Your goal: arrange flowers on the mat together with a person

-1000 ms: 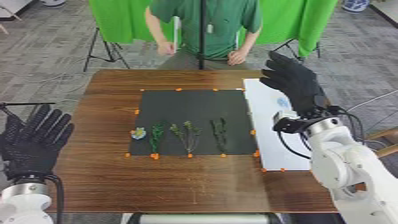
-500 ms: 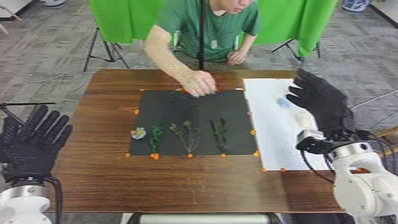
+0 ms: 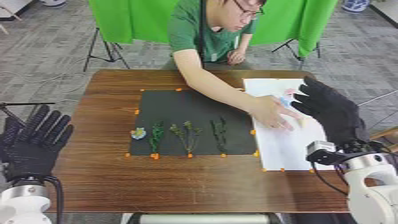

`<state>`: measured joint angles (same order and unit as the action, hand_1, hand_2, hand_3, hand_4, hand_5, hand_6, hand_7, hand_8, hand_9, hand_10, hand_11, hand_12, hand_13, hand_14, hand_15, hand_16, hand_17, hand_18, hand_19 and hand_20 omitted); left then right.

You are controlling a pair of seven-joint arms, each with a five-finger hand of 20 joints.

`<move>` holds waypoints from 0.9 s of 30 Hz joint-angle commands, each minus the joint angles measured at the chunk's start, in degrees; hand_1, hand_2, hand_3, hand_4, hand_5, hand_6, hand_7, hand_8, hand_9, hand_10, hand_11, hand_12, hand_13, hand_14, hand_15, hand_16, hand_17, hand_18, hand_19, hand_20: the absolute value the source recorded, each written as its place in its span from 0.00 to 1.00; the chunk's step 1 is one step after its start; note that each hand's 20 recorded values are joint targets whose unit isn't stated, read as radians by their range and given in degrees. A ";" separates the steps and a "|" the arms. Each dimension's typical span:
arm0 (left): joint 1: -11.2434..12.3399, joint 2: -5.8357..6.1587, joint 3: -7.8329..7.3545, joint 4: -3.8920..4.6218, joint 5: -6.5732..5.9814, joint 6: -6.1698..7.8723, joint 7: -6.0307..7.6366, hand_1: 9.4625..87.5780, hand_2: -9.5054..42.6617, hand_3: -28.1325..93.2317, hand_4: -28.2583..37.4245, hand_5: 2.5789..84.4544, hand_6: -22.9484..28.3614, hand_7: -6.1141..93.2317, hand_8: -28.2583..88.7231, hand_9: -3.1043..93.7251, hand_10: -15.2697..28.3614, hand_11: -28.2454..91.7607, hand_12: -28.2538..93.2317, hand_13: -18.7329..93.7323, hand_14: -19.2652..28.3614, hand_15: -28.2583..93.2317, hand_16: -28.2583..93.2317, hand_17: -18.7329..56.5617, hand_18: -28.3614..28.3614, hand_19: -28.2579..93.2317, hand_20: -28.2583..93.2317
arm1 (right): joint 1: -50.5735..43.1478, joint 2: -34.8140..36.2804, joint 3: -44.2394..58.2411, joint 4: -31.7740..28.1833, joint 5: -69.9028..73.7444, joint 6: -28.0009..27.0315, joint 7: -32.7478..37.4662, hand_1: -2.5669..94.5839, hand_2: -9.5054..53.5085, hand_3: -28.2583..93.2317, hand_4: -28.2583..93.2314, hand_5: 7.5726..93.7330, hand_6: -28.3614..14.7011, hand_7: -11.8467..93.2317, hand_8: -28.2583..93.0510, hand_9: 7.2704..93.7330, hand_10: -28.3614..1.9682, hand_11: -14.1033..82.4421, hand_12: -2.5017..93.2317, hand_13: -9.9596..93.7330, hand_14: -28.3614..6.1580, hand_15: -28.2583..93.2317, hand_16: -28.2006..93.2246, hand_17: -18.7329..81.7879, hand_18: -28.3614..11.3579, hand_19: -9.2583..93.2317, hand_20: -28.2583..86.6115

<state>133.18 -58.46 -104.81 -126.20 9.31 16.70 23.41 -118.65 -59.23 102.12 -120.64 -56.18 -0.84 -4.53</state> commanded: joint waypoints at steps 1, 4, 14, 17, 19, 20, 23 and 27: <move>0.81 -0.63 0.07 0.71 1.13 -1.97 -1.42 0.14 0.50 0.79 0.00 0.51 0.61 0.18 0.17 0.43 0.70 0.37 0.31 0.41 0.73 0.48 0.19 0.17 0.79 0.53 0.35 | 5.11 2.79 -7.73 1.59 -0.25 6.46 0.92 0.15 0.32 0.83 0.05 0.31 0.55 0.19 0.18 0.29 0.43 0.17 0.19 0.37 0.38 0.27 0.47 0.28 0.27 0.42 0.37; 0.88 -0.63 -0.13 0.79 2.09 -2.68 -2.02 0.14 0.50 0.79 0.00 0.51 0.61 0.18 0.17 0.43 0.70 0.37 0.31 0.41 0.73 0.48 0.19 0.17 0.79 0.53 0.35 | 6.07 3.05 -8.81 1.74 -0.20 7.25 1.24 0.15 0.32 0.83 0.05 0.31 0.56 0.19 0.18 0.29 0.43 0.17 0.19 0.37 0.38 0.28 0.47 0.28 0.27 0.42 0.37; 1.59 -0.93 -0.07 0.62 1.84 -2.58 -2.47 0.14 0.49 0.79 0.00 0.50 0.61 0.18 0.17 0.41 0.69 0.37 0.31 0.41 0.73 0.47 0.19 0.17 0.79 0.53 0.35 | 7.40 2.90 -10.41 2.20 -0.13 7.46 2.36 0.16 0.32 0.83 0.05 0.29 0.55 0.18 0.18 0.28 0.40 0.17 0.19 0.38 0.38 0.28 0.47 0.28 0.27 0.42 0.37; 1.73 -1.03 -0.15 0.54 1.77 -2.77 -2.32 0.15 0.49 0.79 0.00 0.50 0.61 0.18 0.17 0.41 0.69 0.37 0.31 0.41 0.73 0.47 0.19 0.17 0.79 0.53 0.35 | 7.31 2.85 -10.21 2.14 -0.21 7.12 2.36 0.16 0.32 0.83 0.05 0.29 0.55 0.18 0.18 0.28 0.41 0.16 0.19 0.38 0.38 0.28 0.47 0.28 0.27 0.42 0.37; 1.62 -0.91 -0.07 0.50 1.58 -2.71 -2.07 0.17 0.49 0.77 0.00 0.50 0.61 0.18 0.17 0.41 0.69 0.37 0.31 0.41 0.73 0.47 0.19 0.17 0.79 0.52 0.35 | 6.86 2.64 -9.55 2.17 -0.14 6.35 2.01 0.16 0.32 0.83 0.05 0.29 0.55 0.18 0.18 0.28 0.42 0.16 0.19 0.38 0.38 0.28 0.47 0.28 0.27 0.42 0.37; 1.55 -0.88 -0.05 0.49 1.55 -2.62 -1.94 0.17 0.50 0.77 0.00 0.50 0.61 0.18 0.17 0.41 0.69 0.37 0.31 0.41 0.73 0.47 0.19 0.17 0.79 0.52 0.35 | 6.63 2.61 -9.26 2.20 -0.05 6.03 1.71 0.16 0.32 0.83 0.05 0.29 0.55 0.18 0.18 0.28 0.42 0.16 0.19 0.38 0.38 0.28 0.47 0.28 0.27 0.42 0.37; 1.65 -0.79 -0.19 0.42 1.58 -2.71 -1.74 0.18 0.51 0.74 0.00 0.51 0.62 0.17 0.17 0.41 0.69 0.36 0.31 0.39 0.71 0.45 0.19 0.17 0.78 0.52 0.35 | 6.32 2.62 -9.00 2.10 -0.12 5.93 1.37 0.16 0.32 0.83 0.05 0.29 0.56 0.18 0.18 0.28 0.47 0.17 0.19 0.37 0.39 0.28 0.46 0.28 0.27 0.42 0.36; 1.66 -0.86 -0.21 0.31 1.67 -2.36 -1.66 0.19 0.51 0.73 0.00 0.51 0.62 0.16 0.17 0.40 0.69 0.35 0.30 0.36 0.67 0.42 0.19 0.17 0.78 0.52 0.35 | 5.51 2.34 -8.26 1.80 -0.20 5.14 1.22 0.16 0.31 0.83 0.05 0.30 0.57 0.19 0.18 0.29 0.47 0.16 0.19 0.36 0.45 0.27 0.45 0.29 0.29 0.41 0.36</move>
<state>133.76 -59.01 -104.98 -125.96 10.85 14.51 21.58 -111.57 -56.44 92.58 -118.47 -56.11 5.32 -2.52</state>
